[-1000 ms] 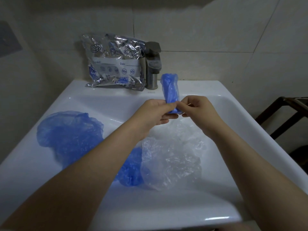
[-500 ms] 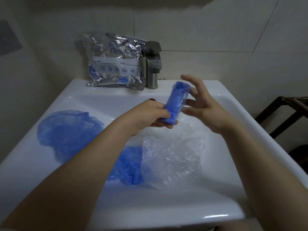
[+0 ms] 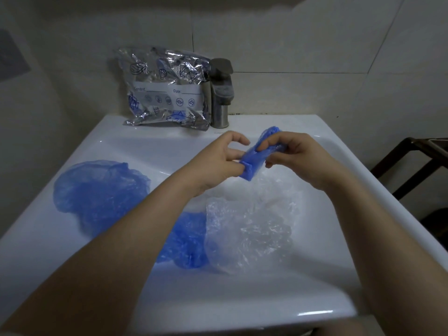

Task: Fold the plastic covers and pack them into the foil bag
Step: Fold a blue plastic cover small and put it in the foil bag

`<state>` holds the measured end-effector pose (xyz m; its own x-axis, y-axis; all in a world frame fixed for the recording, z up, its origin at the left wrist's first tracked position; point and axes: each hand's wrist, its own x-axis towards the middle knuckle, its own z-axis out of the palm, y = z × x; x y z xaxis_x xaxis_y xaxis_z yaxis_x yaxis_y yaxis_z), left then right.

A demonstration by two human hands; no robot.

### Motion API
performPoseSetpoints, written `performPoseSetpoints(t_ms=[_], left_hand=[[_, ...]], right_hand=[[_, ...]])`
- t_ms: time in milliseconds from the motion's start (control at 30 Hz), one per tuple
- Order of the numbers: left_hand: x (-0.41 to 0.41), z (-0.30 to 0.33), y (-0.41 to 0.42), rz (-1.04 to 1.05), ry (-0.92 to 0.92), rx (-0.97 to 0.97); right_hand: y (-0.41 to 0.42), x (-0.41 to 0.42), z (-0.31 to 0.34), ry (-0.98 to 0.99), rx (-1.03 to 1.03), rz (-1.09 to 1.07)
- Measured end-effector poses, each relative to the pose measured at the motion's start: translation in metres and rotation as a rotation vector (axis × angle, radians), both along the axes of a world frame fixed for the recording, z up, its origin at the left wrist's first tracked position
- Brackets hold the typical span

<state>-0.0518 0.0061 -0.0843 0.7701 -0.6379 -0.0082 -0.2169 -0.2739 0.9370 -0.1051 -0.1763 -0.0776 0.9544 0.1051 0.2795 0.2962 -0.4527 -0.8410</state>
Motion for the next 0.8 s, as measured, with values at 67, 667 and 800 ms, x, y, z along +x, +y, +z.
performPoseSetpoints(t_ms=[67,667,800], left_hand=[[-0.002,0.002,0.000,-0.031,-0.013,-0.057],[0.003,0.002,0.012,-0.160,0.075,0.039],[0.001,0.003,0.010,-0.146,-0.001,0.071]], right_hand=[[-0.001,0.002,-0.001,0.003,0.011,-0.026],[-0.019,0.003,-0.003,0.020,0.015,0.020],[-0.021,0.004,-0.003,0.045,0.052,-0.008]])
